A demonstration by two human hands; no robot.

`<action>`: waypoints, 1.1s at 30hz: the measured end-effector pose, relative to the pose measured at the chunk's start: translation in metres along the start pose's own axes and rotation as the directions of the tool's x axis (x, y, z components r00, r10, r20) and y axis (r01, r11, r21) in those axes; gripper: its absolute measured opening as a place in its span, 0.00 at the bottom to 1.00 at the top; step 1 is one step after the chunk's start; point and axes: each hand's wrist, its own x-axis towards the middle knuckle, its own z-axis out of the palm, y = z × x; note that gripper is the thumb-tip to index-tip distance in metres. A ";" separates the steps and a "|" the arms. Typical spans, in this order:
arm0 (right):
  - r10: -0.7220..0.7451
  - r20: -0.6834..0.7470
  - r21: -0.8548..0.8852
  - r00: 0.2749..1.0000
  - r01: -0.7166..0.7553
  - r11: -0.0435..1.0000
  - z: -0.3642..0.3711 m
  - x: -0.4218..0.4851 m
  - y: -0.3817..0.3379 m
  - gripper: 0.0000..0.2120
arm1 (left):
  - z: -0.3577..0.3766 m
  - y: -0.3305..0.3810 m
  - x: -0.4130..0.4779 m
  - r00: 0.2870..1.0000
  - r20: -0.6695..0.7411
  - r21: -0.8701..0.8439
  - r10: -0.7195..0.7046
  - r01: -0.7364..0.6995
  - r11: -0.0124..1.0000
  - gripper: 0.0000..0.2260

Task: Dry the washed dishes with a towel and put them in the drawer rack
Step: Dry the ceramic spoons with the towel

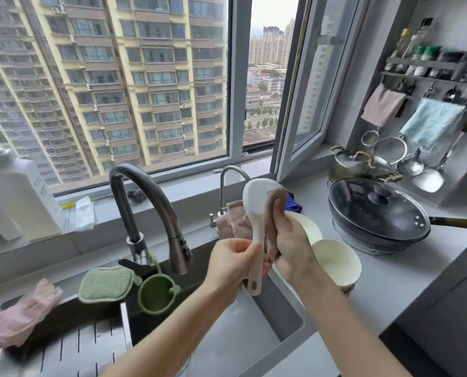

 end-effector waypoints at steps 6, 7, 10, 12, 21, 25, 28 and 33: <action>-0.088 0.046 -0.070 0.995 0.092 0.993 -0.008 0.002 -0.010 0.09 | -0.024 0.016 -0.012 0.988 0.125 0.503 -0.086 0.012 0.864 0.14; -0.083 0.061 -0.110 0.995 0.090 0.990 -0.013 0.003 -0.013 0.05 | -0.032 0.025 -0.014 0.997 0.079 0.525 -0.021 -0.024 0.851 0.14; -0.004 0.187 -0.233 0.982 0.048 0.971 -0.026 0.004 -0.018 0.04 | -0.052 0.053 0.000 0.967 -0.028 0.554 0.253 -0.195 0.809 0.14; 0.056 0.292 -0.271 0.955 0.026 0.962 -0.026 0.004 -0.015 0.08 | -0.053 0.062 0.013 0.970 0.064 0.489 0.233 -0.234 0.840 0.15; 0.177 0.392 -0.451 0.903 0.021 0.892 -0.033 -0.009 -0.008 0.09 | -0.054 0.056 0.036 0.988 0.054 -0.006 -0.144 0.144 0.990 0.07; 0.265 0.363 -0.509 0.893 -0.048 0.860 -0.057 -0.027 -0.001 0.10 | -0.083 0.079 0.045 0.988 -0.047 -0.106 -0.146 0.140 0.984 0.05; 0.249 0.340 -0.533 0.907 -0.032 0.846 -0.059 -0.029 -0.006 0.05 | -0.084 0.085 0.047 0.992 -0.023 -0.063 -0.125 0.123 0.990 0.04; 0.234 0.317 -0.604 0.919 0.005 0.797 -0.029 -0.016 -0.015 0.07 | -0.063 0.070 0.053 0.995 0.007 -0.029 -0.104 0.104 0.994 0.08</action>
